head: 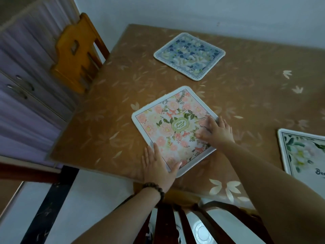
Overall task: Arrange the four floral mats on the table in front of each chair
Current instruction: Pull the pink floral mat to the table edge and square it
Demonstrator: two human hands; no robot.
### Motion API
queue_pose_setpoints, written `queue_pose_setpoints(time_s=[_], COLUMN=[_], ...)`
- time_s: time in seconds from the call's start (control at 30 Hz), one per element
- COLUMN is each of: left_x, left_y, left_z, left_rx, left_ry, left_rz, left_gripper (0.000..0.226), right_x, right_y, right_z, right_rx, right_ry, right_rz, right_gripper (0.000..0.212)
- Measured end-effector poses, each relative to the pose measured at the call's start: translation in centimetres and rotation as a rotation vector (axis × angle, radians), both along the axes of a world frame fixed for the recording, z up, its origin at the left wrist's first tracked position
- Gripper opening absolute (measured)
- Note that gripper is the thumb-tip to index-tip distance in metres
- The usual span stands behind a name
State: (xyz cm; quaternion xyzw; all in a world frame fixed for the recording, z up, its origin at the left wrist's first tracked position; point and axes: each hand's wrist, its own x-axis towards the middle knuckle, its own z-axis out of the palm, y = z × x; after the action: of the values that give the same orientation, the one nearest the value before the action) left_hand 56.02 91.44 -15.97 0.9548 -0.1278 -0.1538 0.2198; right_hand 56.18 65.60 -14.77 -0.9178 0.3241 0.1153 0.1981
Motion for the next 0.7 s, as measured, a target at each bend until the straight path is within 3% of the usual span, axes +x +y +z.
queue_pose_setpoints(time_s=[0.23,0.43,0.57,0.7], left_x=[1.1,5.4,9.2,12.1], left_y=[0.5,0.6,0.7,0.1], left_z=[0.6,1.1,1.0,0.5], left_rx=[-0.046,-0.059,-0.043,0.067], left_ry=[0.023,0.098,0.129,0.079], left_rz=[-0.029,-0.147,-0.21,-0.251], left_gripper=[0.11,0.106,0.104,0.11], right_x=[-0.7,-1.4,-4.0,-7.4], right_y=[-0.4,0.1,2.9,7.8], right_z=[-0.2,1.1,0.7,0.2], right_rx=[-0.035,-0.063,-0.103,-0.122], right_ry=[0.023,0.029,0.017,-0.031], right_rz=[-0.003,-0.056,-0.108,-0.137], right_gripper=[0.103,0.09,0.067,0.069])
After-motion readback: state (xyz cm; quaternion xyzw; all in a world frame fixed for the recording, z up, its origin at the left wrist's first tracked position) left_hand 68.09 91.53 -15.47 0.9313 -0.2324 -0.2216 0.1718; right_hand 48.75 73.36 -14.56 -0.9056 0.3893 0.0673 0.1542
